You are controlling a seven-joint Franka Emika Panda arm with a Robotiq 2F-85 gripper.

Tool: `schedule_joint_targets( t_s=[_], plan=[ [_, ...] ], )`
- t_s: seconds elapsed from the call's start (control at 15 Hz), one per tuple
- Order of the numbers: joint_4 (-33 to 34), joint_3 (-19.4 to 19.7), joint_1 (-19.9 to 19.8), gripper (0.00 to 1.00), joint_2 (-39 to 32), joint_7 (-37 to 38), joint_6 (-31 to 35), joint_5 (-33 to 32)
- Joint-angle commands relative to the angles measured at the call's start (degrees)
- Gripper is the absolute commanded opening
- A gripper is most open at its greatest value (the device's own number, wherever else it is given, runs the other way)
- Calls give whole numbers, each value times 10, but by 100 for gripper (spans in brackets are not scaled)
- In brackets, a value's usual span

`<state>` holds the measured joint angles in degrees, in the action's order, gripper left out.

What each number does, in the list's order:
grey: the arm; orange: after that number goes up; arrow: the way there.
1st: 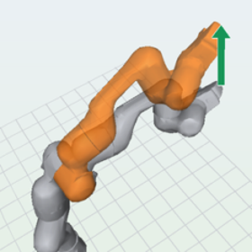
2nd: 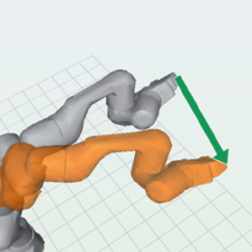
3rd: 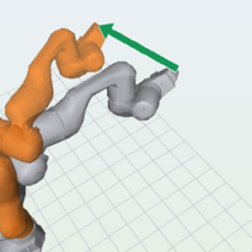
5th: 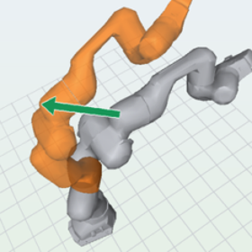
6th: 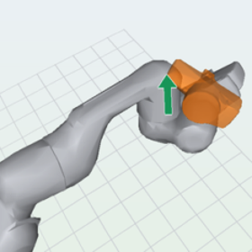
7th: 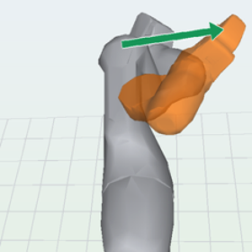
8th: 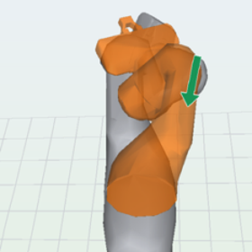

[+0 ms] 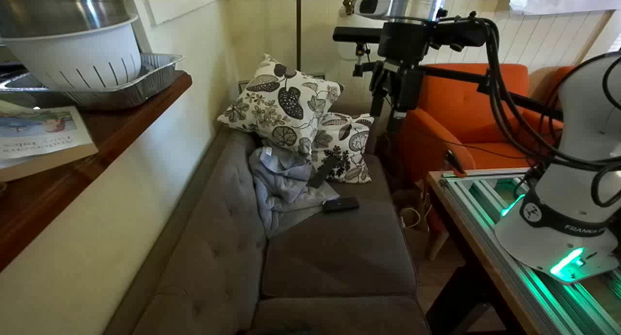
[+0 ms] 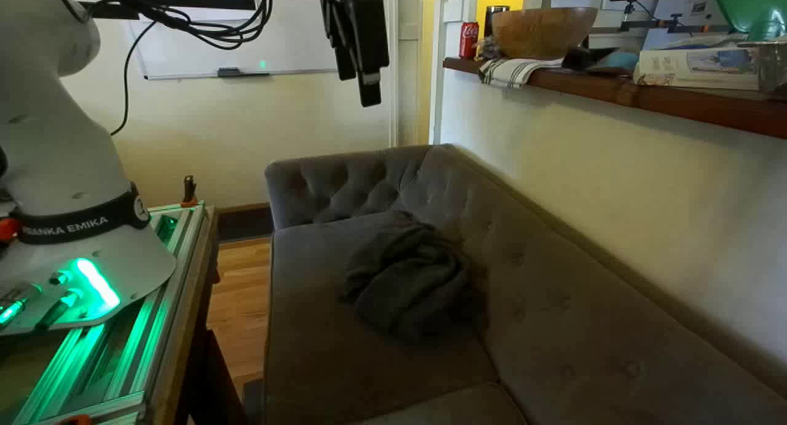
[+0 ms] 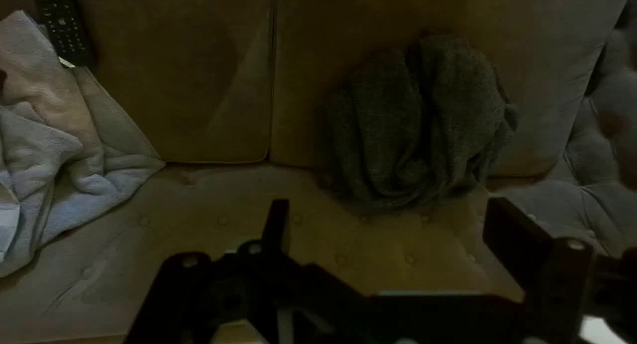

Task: Straighten the blanket on the bed

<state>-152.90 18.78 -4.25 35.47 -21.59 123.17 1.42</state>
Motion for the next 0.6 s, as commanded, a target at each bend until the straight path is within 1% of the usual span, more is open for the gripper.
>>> schedule_joint_targets(
  t_s=[0.0,0.33,0.4,0.53],
  plan=[
    [1,-9,-9,100,-2,-5,-2,6],
    [1,-9,-9,100,-2,-5,-2,6],
    [15,-5,2,100,-24,-14,4,13],
    [57,-1,28,100,-93,-31,18,29]
  ],
)
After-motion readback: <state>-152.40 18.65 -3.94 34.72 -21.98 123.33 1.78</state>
